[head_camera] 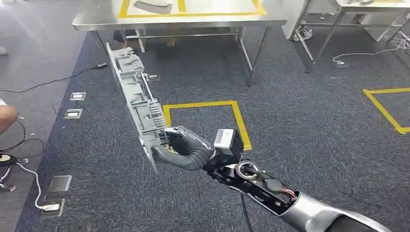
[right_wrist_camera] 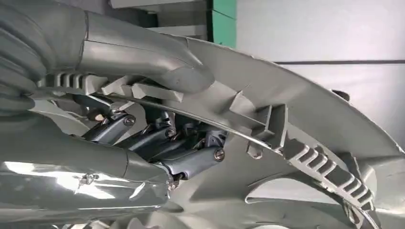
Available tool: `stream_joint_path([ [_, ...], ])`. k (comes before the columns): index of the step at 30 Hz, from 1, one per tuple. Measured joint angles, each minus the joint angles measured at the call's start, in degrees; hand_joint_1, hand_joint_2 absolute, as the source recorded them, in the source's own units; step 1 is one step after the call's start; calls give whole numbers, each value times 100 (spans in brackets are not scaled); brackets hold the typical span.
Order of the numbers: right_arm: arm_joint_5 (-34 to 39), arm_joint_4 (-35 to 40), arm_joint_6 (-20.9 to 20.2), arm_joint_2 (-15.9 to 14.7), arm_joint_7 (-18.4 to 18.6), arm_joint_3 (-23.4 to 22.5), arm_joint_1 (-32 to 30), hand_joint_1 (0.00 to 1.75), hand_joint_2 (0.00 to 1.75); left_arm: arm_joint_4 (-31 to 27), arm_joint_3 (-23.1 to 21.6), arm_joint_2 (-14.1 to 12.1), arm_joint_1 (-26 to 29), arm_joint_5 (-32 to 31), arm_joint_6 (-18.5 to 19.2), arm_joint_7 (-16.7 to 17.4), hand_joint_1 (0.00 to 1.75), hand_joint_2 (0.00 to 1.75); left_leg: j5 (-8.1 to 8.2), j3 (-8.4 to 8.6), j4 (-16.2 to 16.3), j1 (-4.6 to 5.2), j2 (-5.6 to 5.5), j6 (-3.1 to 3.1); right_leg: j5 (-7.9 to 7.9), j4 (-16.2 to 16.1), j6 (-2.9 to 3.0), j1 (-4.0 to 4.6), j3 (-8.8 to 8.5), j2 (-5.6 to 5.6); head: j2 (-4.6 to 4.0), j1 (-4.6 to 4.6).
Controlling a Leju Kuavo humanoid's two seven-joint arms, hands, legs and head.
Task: Take the parts from the cabinet and place them on the table.
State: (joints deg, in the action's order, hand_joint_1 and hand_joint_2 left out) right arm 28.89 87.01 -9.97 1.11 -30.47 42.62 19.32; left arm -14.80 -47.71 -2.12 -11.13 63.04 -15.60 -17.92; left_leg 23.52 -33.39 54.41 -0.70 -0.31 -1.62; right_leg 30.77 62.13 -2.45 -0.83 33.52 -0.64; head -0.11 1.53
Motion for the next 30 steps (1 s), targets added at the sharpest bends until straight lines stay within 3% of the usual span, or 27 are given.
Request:
stream_joint_path([
  [2, 0, 0, 0, -2, 0, 0, -10, 175, 175, 0, 0, 2, 8, 0, 0, 0, 0, 175, 9, 2, 4, 19, 10, -14, 380, 1001, -27, -6, 503, 7, 0, 44],
  [3, 0, 0, 0, -4, 0, 0, -20, 175, 175, 0, 0, 4, 9, 0, 2, 0, 0, 175, 14, 4, 9, 25, 11, -20, 392, 1230, -29, -6, 640, 9, 0, 57],
  [4, 0, 0, 0, -7, 0, 2, -31, 175, 175, 0, 0, 9, 9, -2, 0, -2, 0, 175, 24, 14, 12, 27, 10, -23, 262, 1154, -21, -6, 631, 10, 0, 72],
  [5, 0, 0, 2, -7, 2, 0, -31, 175, 175, 0, 0, 13, 9, -2, 0, -2, 0, 175, 33, 23, 19, 31, 9, -19, 27, 829, 0, -5, 503, 12, 0, 96],
  [7, 0, 0, 0, -7, 2, 0, -22, 175, 175, -2, 0, 20, 9, -2, 0, 0, 0, 175, 66, 62, 36, 36, 8, 6, -561, -299, 70, 11, -3, 53, 0, 149],
  [8, 0, 0, 0, -7, 0, 0, -13, 175, 175, -2, 0, 22, 10, -2, 0, -2, 0, 175, 76, 64, 38, 35, 10, 21, -590, -635, 107, 42, -142, 136, 0, 160],
  [9, 0, 0, 0, -7, 0, 2, 1, 175, 175, -2, 0, 20, 5, -2, 0, -2, 0, 175, 81, 38, 73, 79, 11, 54, -583, -724, 108, 78, -175, 138, 0, 145],
  [11, 0, 0, 0, -7, 0, 2, -4, 175, 175, -2, 0, 22, 16, -2, 0, -2, 0, 175, 70, 43, 40, 58, 51, 93, -588, -702, 129, 87, -151, 95, 0, 120],
  [13, 0, 0, 7, -7, 2, 0, -6, 175, 175, -2, 0, 13, 7, -2, 0, -2, 0, 175, 109, 36, 51, 68, 66, 161, -647, -791, 213, 25, -193, 79, 0, 101],
  [14, 0, 0, 7, -7, 2, -2, 1, 175, 175, -2, 0, 13, 7, -2, 0, -9, 0, 175, 253, -26, 232, 53, 58, 190, -660, -806, 235, 25, -196, 68, 0, 70],
  [16, 0, 0, 7, -7, -2, 0, 1, 175, 175, -4, 0, 15, 10, 0, 0, -9, 0, 175, 735, -431, 1137, 31, 55, 227, -663, -805, 263, 26, -191, 63, 0, -40],
  [17, 0, 0, 7, -7, -2, -2, -2, 175, 175, -4, 0, 15, 14, 0, 0, -9, 0, 175, 920, -659, 1622, 28, 54, 241, -660, -805, 266, 27, -189, 53, 0, -44],
  [18, 0, -2, 7, -7, 2, 0, -8, 175, 175, -4, 0, 15, 16, 0, 0, -9, 0, 175, 986, -824, 1945, 23, 54, 260, -660, -804, 267, 26, -189, 41, 0, -55],
  [19, 0, -2, 7, -7, 2, 2, -15, 175, 175, -4, 0, 15, 15, 0, 0, -9, 0, 175, 921, -854, 1966, 9, 55, 272, -659, -802, 266, 24, -191, 25, 0, -76],
  [20, 0, -2, 7, -7, 2, 2, -18, 175, 175, -4, 0, 9, 14, 0, 0, -9, 0, 175, 737, -751, 1728, -13, 55, 280, -658, -800, 263, 20, -194, 7, 0, -81],
  [22, 0, -2, 9, -7, 2, 2, -12, 175, 175, -4, 0, -9, 9, 0, 0, -9, 0, 175, 192, -224, 640, -48, 52, 293, -634, -768, 227, -4, -200, -34, 0, -83],
  [23, 0, 0, 9, -7, 0, 2, -9, 175, 175, -4, 0, -7, 5, 0, 0, -9, 0, 175, 85, -9, 171, -78, 6, 302, -611, -735, 189, -5, -186, -52, 0, -107],
  [24, 0, 0, 9, -7, -2, -2, -4, 175, 175, -4, 0, 0, -3, 0, 0, -7, 0, 175, 120, 25, 110, -35, -40, 271, -589, -691, 150, 30, -150, -80, 0, -132],
  [26, 0, 0, 15, -7, 0, 0, -5, 175, 175, -4, 0, 4, 2, -2, 0, 2, 0, 175, 132, 10, 129, -27, -27, 190, -599, -712, 97, 27, -151, -94, 0, -61],
  [28, -11, 0, 18, -7, -2, -2, -10, 175, 175, -9, 0, 15, -7, -2, 0, 2, 0, 175, 101, 19, 93, -28, -9, 100, -575, -705, 17, -5, -152, -97, 0, -70],
  [29, -11, 0, 17, -7, -4, -2, -7, 175, 175, -9, 0, 9, -17, -4, 0, 2, 0, 175, 103, 35, 87, -34, -5, 73, -482, -584, -4, -18, -117, -32, 0, -53],
  [30, -11, 0, 17, -7, -7, -2, -3, 175, 175, -9, 0, 7, -24, -4, 0, 2, 0, 175, 107, 37, 87, -30, -1, 36, -269, -248, -16, -15, 35, 9, 0, -2],
])
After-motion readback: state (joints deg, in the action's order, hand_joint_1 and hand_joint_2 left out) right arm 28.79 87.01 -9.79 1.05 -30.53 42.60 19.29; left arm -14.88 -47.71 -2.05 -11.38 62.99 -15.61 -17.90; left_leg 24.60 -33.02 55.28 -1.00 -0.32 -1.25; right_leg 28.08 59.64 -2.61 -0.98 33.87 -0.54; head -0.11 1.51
